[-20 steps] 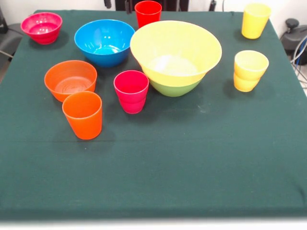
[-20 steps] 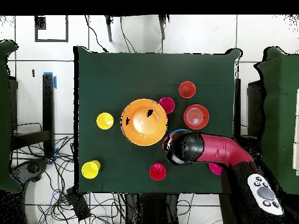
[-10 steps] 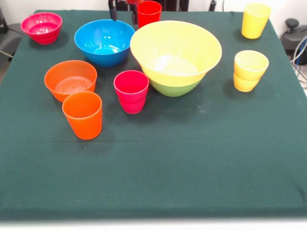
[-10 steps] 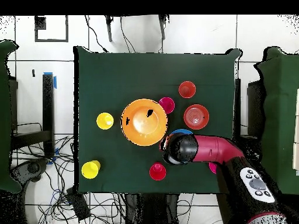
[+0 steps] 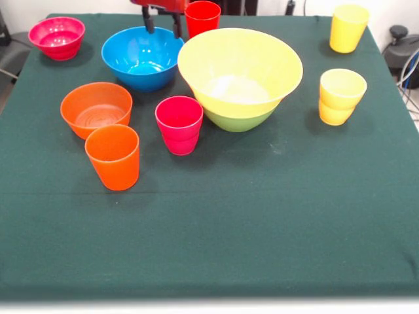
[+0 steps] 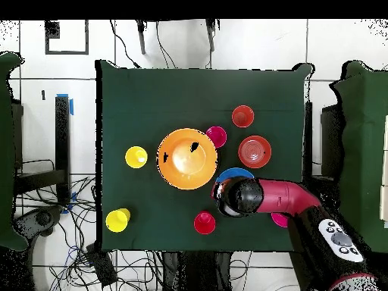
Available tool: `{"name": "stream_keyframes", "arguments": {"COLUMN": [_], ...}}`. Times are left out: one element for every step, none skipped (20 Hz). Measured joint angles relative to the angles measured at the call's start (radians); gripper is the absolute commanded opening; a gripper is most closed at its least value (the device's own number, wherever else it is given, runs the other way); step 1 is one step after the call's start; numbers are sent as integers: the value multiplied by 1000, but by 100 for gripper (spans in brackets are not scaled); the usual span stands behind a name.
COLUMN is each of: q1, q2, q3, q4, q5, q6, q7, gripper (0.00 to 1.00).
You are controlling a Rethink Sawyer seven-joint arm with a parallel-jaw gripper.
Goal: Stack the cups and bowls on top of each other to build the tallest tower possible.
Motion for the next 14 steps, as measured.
{"name": "stream_keyframes", "arguments": {"q1": [-10,-16,-25,-33,-40,-41,-53,-57,-71,-77,-82,-88,-92,-96], "q2": [0,-1,-3,-4,-5,-6,-8,-8,-9,-10,-10,-11,-12,-14], "q3": [3,5,8,11,14,14,20,22,32,36,40,44,46,49], "q4": [0,0,0,0,0,0,0,0,0,0,0,0,0,0], "q5": [0,0,0,0,0,0,0,0,-1,-3,-6,-9,-11,-15], "q6": [0,0,0,0,0,0,0,0,0,0,0,0,0,0], "q7": [0,0,0,0,0,0,0,0,0,0,0,0,0,0], "gripper": [100,100,100,100,100,100,100,100,100,100,100,100,100,100]}}
